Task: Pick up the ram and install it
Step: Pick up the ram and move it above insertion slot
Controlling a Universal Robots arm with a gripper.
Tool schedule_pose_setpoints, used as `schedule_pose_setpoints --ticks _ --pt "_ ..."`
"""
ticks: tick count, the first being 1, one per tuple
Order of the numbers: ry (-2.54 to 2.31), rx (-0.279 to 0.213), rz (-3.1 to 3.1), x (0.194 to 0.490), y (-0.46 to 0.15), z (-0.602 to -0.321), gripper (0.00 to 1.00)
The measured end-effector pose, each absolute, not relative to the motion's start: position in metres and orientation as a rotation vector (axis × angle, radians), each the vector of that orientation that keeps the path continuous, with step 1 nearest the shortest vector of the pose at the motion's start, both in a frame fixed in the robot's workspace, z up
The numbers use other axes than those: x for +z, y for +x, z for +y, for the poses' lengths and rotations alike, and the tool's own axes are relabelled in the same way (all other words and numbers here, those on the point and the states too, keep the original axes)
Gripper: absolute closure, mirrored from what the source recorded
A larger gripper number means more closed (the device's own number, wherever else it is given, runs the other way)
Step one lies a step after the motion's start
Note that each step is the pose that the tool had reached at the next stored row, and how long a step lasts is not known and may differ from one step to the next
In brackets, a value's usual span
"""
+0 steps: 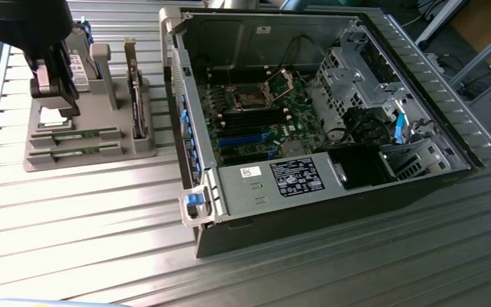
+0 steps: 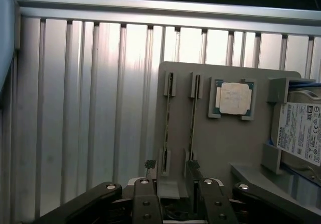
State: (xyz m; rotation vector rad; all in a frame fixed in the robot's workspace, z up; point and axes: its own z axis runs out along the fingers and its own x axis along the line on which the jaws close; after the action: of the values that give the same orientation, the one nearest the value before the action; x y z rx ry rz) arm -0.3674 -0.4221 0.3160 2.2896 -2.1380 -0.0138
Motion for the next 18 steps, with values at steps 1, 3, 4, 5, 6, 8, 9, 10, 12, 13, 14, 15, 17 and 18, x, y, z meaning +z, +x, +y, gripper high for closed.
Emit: schedule_pose_setpoints --ticks 1,3,4,5,6,8,9,10,12,13,14,15,17,18 --pt "2.290 -0.014 -2.138 0.314 -0.367 -0.422 0.64" --pt "2.290 -0.014 -2.137 0.311 -0.367 -0.422 0.64" --pt "2.291 -0.014 -2.137 0.310 -0.367 -0.422 0.64" --pt "2.291 -0.014 -2.137 0.309 -0.367 -0.422 0.64" --pt "2.291 -0.014 -2.136 0.307 -0.367 -0.422 0.64" --pt "2.291 -0.014 -2.136 0.304 -0.367 -0.422 0.64" --pt "2.292 -0.014 -2.136 0.302 -0.367 -0.422 0.64" --pt "2.292 -0.014 -2.135 0.299 -0.367 -0.422 0.64" --pt "2.292 -0.014 -2.135 0.294 -0.367 -0.422 0.64" --pt "2.292 -0.014 -2.135 0.291 -0.367 -0.422 0.64" --pt "2.292 -0.014 -2.135 0.289 -0.367 -0.422 0.64" --pt "2.292 -0.014 -2.135 0.286 -0.367 -0.422 0.64" --pt "2.292 -0.014 -2.135 0.282 -0.367 -0.423 0.64" --pt "2.292 -0.014 -2.135 0.280 -0.367 -0.423 0.64"
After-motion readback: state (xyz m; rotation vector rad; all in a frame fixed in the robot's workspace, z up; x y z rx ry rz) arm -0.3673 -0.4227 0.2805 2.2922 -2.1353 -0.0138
